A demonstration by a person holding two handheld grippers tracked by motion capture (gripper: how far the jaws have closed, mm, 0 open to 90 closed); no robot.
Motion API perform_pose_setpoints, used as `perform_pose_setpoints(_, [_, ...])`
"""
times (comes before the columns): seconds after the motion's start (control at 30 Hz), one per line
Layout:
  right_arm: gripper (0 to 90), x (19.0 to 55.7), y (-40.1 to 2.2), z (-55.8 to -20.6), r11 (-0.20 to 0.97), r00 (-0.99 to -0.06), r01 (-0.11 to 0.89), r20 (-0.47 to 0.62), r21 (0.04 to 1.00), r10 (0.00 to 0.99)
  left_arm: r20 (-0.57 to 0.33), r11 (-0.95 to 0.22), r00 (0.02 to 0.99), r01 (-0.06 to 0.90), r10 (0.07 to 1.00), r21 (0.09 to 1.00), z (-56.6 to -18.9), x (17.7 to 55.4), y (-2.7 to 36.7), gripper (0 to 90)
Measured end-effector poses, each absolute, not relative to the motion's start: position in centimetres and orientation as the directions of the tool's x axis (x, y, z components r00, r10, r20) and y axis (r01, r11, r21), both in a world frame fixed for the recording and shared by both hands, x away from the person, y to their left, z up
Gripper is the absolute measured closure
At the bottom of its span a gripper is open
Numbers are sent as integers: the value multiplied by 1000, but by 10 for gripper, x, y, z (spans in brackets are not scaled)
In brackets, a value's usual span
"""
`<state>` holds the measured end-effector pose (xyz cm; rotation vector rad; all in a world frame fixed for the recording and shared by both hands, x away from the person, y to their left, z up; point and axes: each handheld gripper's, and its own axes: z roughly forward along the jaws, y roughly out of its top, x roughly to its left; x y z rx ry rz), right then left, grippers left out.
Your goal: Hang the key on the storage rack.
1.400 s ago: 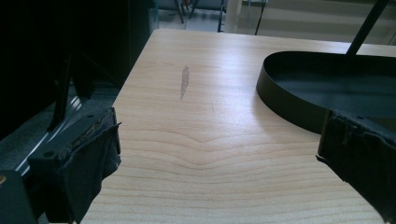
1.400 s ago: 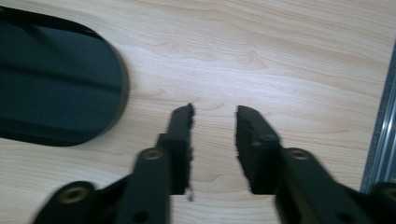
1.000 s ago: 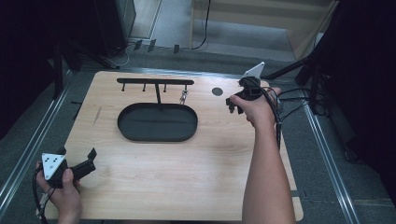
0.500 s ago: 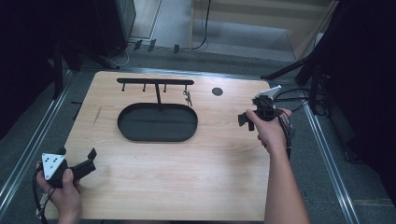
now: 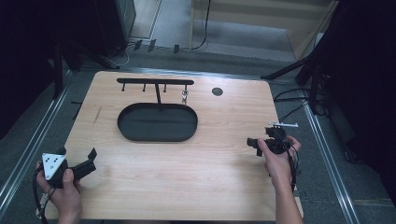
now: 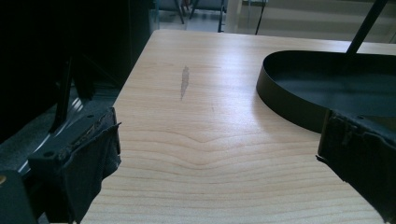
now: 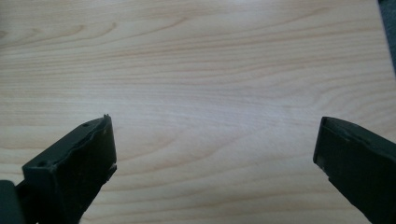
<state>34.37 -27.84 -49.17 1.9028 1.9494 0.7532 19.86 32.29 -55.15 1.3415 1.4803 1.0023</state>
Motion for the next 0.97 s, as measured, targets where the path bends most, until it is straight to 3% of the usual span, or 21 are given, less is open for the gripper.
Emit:
perform_pose_setpoints(0.63, [56, 233, -349, -540, -82, -104, 586, 175, 806, 979, -66, 74, -39, 292, 997, 953, -551, 199, 321, 0])
perform_pose_setpoints(0.97, [85, 225, -354, -540, -126, -83, 553, 205, 824, 975, -69, 78, -41, 292, 997, 953, -551, 199, 321, 0])
